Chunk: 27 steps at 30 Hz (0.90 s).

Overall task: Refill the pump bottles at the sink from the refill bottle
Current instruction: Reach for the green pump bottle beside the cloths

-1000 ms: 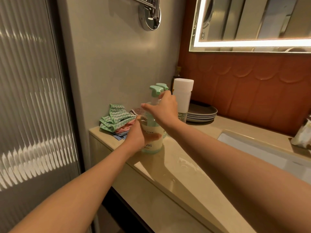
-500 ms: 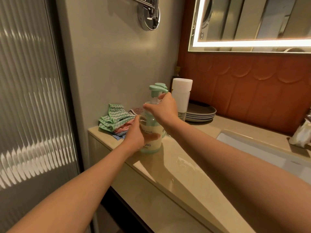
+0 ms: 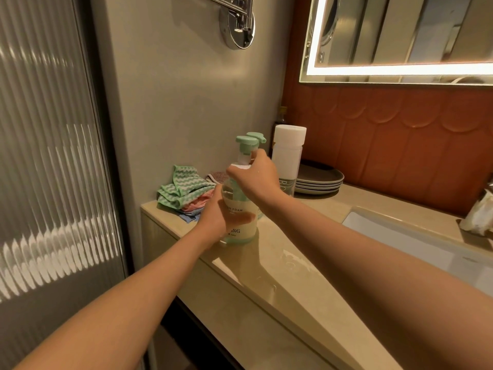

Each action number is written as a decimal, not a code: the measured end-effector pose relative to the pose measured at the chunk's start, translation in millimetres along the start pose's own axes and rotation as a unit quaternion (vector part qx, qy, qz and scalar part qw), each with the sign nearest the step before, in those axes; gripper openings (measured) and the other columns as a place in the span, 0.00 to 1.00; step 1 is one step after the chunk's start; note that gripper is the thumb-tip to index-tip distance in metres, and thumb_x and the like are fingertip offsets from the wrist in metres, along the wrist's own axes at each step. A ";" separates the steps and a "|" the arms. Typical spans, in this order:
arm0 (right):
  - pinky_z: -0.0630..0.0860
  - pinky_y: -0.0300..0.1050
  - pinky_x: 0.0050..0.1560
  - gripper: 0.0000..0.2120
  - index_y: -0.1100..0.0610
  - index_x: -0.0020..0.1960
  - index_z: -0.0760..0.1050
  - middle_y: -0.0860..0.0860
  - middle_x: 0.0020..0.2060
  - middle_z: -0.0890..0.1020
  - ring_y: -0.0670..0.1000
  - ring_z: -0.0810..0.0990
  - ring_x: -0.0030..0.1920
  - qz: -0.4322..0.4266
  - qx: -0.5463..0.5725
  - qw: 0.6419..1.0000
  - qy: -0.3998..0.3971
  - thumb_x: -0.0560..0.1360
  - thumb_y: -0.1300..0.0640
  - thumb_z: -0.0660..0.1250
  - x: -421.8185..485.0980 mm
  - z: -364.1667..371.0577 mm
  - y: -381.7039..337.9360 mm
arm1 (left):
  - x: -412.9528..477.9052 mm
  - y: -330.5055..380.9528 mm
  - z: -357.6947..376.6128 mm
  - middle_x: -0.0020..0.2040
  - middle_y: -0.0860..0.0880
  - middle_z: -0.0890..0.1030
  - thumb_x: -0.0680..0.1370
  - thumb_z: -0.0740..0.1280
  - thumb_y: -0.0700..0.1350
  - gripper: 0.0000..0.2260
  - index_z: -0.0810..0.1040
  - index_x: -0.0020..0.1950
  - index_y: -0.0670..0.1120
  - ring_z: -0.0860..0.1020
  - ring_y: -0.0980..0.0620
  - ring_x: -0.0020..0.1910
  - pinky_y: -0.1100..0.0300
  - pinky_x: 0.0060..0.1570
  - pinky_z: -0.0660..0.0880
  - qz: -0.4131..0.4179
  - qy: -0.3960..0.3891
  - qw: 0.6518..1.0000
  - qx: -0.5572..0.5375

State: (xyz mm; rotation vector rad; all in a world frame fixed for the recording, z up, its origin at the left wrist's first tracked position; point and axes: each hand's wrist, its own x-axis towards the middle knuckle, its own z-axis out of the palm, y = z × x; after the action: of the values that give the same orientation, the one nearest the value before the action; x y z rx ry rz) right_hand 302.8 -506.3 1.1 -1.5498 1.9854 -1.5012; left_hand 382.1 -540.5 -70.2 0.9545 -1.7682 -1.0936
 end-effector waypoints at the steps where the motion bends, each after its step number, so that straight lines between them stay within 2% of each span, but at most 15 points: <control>1: 0.75 0.57 0.57 0.21 0.54 0.58 0.66 0.53 0.54 0.74 0.55 0.75 0.53 0.000 0.011 1.000 -0.013 0.69 0.53 0.67 -1.4 0.2 0.0 | -0.4 0.2 0.0 0.59 0.47 0.75 0.66 0.76 0.39 0.31 0.65 0.64 0.47 0.72 0.49 0.59 0.52 0.57 0.69 0.003 0.001 1.000 0.003; 3: 0.74 0.58 0.57 0.18 0.52 0.56 0.65 0.53 0.53 0.75 0.55 0.75 0.54 0.001 0.017 1.000 -0.026 0.69 0.51 0.66 -2.6 0.3 -1.0 | -1.2 1.0 0.3 0.59 0.47 0.75 0.66 0.76 0.39 0.31 0.65 0.65 0.46 0.72 0.49 0.59 0.52 0.57 0.69 0.010 0.002 1.000 0.003; 4: 0.74 0.58 0.57 0.20 0.53 0.56 0.65 0.53 0.54 0.74 0.55 0.75 0.54 0.004 0.016 0.999 -0.027 0.68 0.49 0.66 -3.2 -0.3 -1.9 | -1.6 1.7 0.3 0.59 0.48 0.75 0.66 0.76 0.39 0.31 0.66 0.64 0.46 0.72 0.50 0.59 0.52 0.57 0.69 0.012 0.003 1.000 0.006; 7: 0.75 0.58 0.55 0.36 0.58 0.62 0.68 0.55 0.57 0.74 0.57 0.75 0.57 0.022 -0.001 1.000 -0.001 0.63 0.37 0.69 -1.0 -2.6 -1.1 | -2.6 3.1 1.1 0.54 0.52 0.74 0.65 0.77 0.40 0.29 0.66 0.60 0.48 0.71 0.52 0.55 0.56 0.52 0.67 0.007 0.009 1.000 0.002; 8: 0.75 0.58 0.55 0.37 0.58 0.63 0.68 0.55 0.58 0.74 0.57 0.74 0.58 0.024 -0.008 1.000 0.010 0.63 0.36 0.70 -0.2 -4.3 -0.3 | -2.6 3.4 1.5 0.53 0.53 0.74 0.65 0.77 0.39 0.29 0.66 0.59 0.48 0.71 0.51 0.55 0.56 0.51 0.66 0.002 0.012 1.000 -0.011; 10: 0.76 0.57 0.55 0.35 0.58 0.62 0.68 0.55 0.58 0.74 0.56 0.75 0.57 0.025 -0.011 0.999 0.021 0.65 0.39 0.72 2.3 -6.4 1.6 | -2.3 3.0 1.7 0.54 0.54 0.73 0.65 0.77 0.39 0.30 0.66 0.61 0.49 0.70 0.52 0.56 0.56 0.53 0.66 -0.003 0.012 1.000 -0.016; 12: 0.77 0.55 0.55 0.28 0.57 0.60 0.69 0.55 0.56 0.75 0.55 0.76 0.55 0.022 -0.003 1.000 0.011 0.67 0.46 0.73 4.1 -6.9 2.5 | -3.4 2.9 1.1 0.56 0.53 0.72 0.66 0.77 0.40 0.30 0.65 0.63 0.49 0.69 0.52 0.57 0.55 0.55 0.66 -0.001 0.005 1.000 -0.005; 14: 0.78 0.55 0.54 0.19 0.55 0.55 0.69 0.55 0.54 0.76 0.54 0.77 0.52 0.004 0.013 1.000 -0.004 0.68 0.52 0.71 1.8 -7.0 0.6 | -4.1 1.9 -0.1 0.56 0.53 0.73 0.66 0.77 0.41 0.29 0.65 0.61 0.51 0.70 0.52 0.57 0.54 0.55 0.67 0.003 0.001 1.000 -0.012; 16: 0.77 0.57 0.54 0.15 0.55 0.54 0.69 0.54 0.51 0.76 0.54 0.77 0.51 -0.010 0.037 0.999 -0.023 0.70 0.56 0.67 -1.2 -6.7 -0.6 | -5.7 2.7 -0.4 0.55 0.53 0.74 0.66 0.77 0.41 0.29 0.66 0.61 0.50 0.71 0.52 0.55 0.55 0.53 0.67 0.008 0.001 1.000 -0.014; 18: 0.76 0.58 0.56 0.16 0.55 0.56 0.68 0.53 0.52 0.76 0.55 0.76 0.52 -0.011 0.049 0.998 -0.033 0.70 0.55 0.67 -3.6 -6.0 -1.1 | -6.5 3.4 0.2 0.54 0.53 0.74 0.66 0.77 0.41 0.30 0.66 0.62 0.49 0.71 0.53 0.54 0.57 0.51 0.66 0.013 0.003 1.000 -0.007; 21: 0.74 0.57 0.59 0.30 0.57 0.64 0.66 0.56 0.60 0.73 0.56 0.73 0.59 0.006 0.029 1.000 -0.006 0.68 0.46 0.72 -2.4 -5.4 -0.6 | -7.5 5.4 1.1 0.52 0.54 0.74 0.66 0.77 0.40 0.28 0.65 0.59 0.50 0.71 0.55 0.51 0.62 0.47 0.66 0.016 0.007 1.000 0.000; 22: 0.74 0.56 0.59 0.32 0.57 0.64 0.66 0.55 0.61 0.71 0.56 0.72 0.60 0.010 0.009 1.000 0.009 0.68 0.44 0.73 -1.4 -5.7 -0.2 | -8.3 6.3 1.2 0.51 0.54 0.74 0.66 0.77 0.39 0.28 0.65 0.59 0.49 0.70 0.55 0.51 0.63 0.45 0.66 0.013 0.008 1.000 -0.004; 24: 0.75 0.55 0.57 0.28 0.56 0.59 0.67 0.54 0.57 0.72 0.55 0.73 0.57 0.011 -0.007 0.999 0.030 0.67 0.45 0.74 0.1 -7.2 0.8 | -8.9 6.3 1.2 0.53 0.53 0.73 0.67 0.76 0.40 0.28 0.65 0.61 0.48 0.70 0.54 0.52 0.60 0.49 0.65 0.009 0.006 1.000 -0.004; 27: 0.76 0.55 0.55 0.18 0.54 0.50 0.68 0.53 0.50 0.74 0.55 0.75 0.53 0.010 0.014 1.000 0.010 0.67 0.51 0.72 -1.2 -8.2 0.2 | -8.5 4.4 0.5 0.55 0.53 0.73 0.66 0.77 0.42 0.29 0.65 0.61 0.50 0.70 0.52 0.55 0.56 0.51 0.66 0.008 0.003 1.000 -0.002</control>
State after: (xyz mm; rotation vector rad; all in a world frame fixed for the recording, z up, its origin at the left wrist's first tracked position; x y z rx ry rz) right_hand 297.6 -500.6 4.3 -1.5052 1.9769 -1.5352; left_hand 384.1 -531.3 -68.4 0.9390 -1.7653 -1.0817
